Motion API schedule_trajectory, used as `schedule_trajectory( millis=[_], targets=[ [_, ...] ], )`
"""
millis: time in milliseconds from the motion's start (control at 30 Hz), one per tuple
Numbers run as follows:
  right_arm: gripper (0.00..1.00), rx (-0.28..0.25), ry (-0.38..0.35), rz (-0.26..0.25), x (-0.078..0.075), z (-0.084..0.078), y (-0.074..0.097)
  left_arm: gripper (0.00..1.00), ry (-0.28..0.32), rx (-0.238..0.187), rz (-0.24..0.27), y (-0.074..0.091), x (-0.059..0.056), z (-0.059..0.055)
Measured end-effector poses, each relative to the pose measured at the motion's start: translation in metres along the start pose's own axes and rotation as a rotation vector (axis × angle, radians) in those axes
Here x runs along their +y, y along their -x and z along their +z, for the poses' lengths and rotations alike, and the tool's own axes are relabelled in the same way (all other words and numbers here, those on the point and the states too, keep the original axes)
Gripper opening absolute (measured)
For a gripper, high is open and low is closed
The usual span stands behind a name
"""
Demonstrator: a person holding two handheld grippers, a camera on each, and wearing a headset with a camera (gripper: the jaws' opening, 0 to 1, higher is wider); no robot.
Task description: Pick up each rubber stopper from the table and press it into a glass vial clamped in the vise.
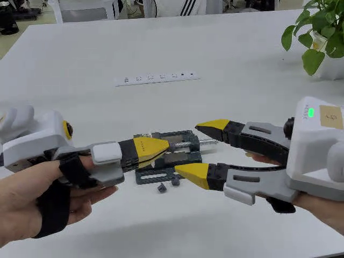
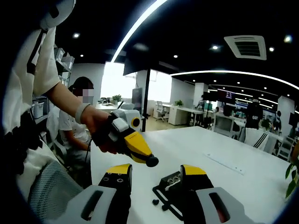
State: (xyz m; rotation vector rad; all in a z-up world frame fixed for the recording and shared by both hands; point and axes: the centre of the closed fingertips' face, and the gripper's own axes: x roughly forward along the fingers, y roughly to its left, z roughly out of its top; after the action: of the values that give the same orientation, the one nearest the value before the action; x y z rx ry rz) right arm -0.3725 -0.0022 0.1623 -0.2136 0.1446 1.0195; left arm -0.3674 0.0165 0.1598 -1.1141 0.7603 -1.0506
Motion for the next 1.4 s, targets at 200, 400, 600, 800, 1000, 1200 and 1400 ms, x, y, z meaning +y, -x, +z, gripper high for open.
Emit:
schedule_trajectory(
  millis=[200, 400, 600, 800, 1000, 1200, 1400],
  targets=[
    [0.24, -0.017, 0.013, 0.007, 0.001, 0.005, 0.001, 0.03, 0.063, -0.001, -0.054, -0.001, -0.006, -0.004],
    [0.18, -0.027, 0.010, 0.048, 0.007, 0.008, 0.002, 0.03, 0.119, 0.015, -0.093, -0.001, -0.011, -0.009],
    [0.12, -0.034, 0.012, 0.083, 0.017, 0.011, 0.000, 0.03, 0.143, 0.037, -0.117, -0.001, -0.014, -0.014],
    [0.10, -0.034, 0.020, 0.099, 0.022, 0.014, -0.001, 0.03, 0.154, 0.047, -0.123, -0.001, -0.015, -0.016],
    [0.09, -0.029, 0.028, 0.104, 0.020, 0.015, 0.000, 0.03, 0.168, 0.045, -0.129, -0.001, -0.014, -0.016],
    [0.08, -0.029, 0.032, 0.108, 0.020, 0.016, 0.001, 0.03, 0.187, 0.042, -0.137, -0.001, -0.013, -0.014],
    [0.08, -0.032, 0.024, 0.116, 0.020, 0.018, 0.003, 0.03, 0.205, 0.045, -0.150, -0.001, -0.014, -0.015]
  ],
)
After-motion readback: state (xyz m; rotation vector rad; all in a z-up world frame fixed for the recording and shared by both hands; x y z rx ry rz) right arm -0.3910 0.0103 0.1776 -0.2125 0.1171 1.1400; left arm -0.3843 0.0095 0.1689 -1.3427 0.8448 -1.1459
